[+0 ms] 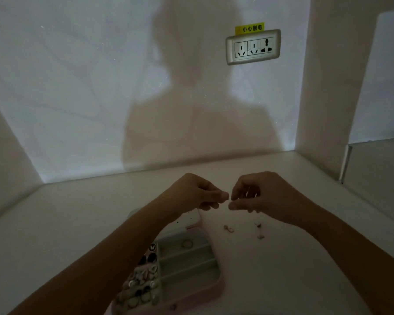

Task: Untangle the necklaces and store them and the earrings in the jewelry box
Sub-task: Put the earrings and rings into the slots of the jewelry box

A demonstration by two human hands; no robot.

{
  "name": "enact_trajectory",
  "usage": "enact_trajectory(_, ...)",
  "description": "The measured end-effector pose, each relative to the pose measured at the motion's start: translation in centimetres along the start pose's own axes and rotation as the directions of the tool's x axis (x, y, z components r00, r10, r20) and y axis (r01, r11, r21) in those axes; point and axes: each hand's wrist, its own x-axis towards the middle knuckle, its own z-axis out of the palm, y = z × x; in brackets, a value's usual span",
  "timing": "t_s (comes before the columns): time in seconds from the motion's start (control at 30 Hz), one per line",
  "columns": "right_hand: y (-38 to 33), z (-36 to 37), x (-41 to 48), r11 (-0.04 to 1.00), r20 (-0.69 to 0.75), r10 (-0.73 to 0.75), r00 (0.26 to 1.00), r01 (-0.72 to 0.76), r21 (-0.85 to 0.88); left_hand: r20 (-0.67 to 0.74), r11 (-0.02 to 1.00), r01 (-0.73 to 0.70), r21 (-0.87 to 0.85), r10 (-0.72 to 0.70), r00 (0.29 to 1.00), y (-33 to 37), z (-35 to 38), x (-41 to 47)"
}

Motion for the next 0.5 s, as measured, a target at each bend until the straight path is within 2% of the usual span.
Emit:
enact_trajectory(0.17, -1.8, 2.6, -0.8, 0.983, -0.028, -0.166, 0.986, 0.168, 0.068, 0.015, 0.972, 0.089, -0.219, -0.088, 0.996, -0.6, -0.9, -4.2)
enact_trajectory(0.27, -2.3, 4.0, -1.0, 0.971, -0.077, -0.217, 0.973, 0.223, 0.08, -0.023, 0.967, 0.103, -0.231, -0.112, 0.993, -1.3, -1.1, -5.7)
enact_trajectory(0.4, -2.8, 5.6, -1.1, 0.951, -0.116, -0.307, 0.945, 0.308, -0.016, -0.105, 0.969, 0.073, -0.238, -0.1, 0.989, -2.0, -1.2, -7.3)
enact_trajectory(0.5, -3.2, 6.5, -1.1, 0.937, -0.145, -0.347, 0.927, 0.35, -0.004, -0.21, 0.964, -0.011, -0.265, -0.046, 0.977, -2.4, -1.1, -8.6)
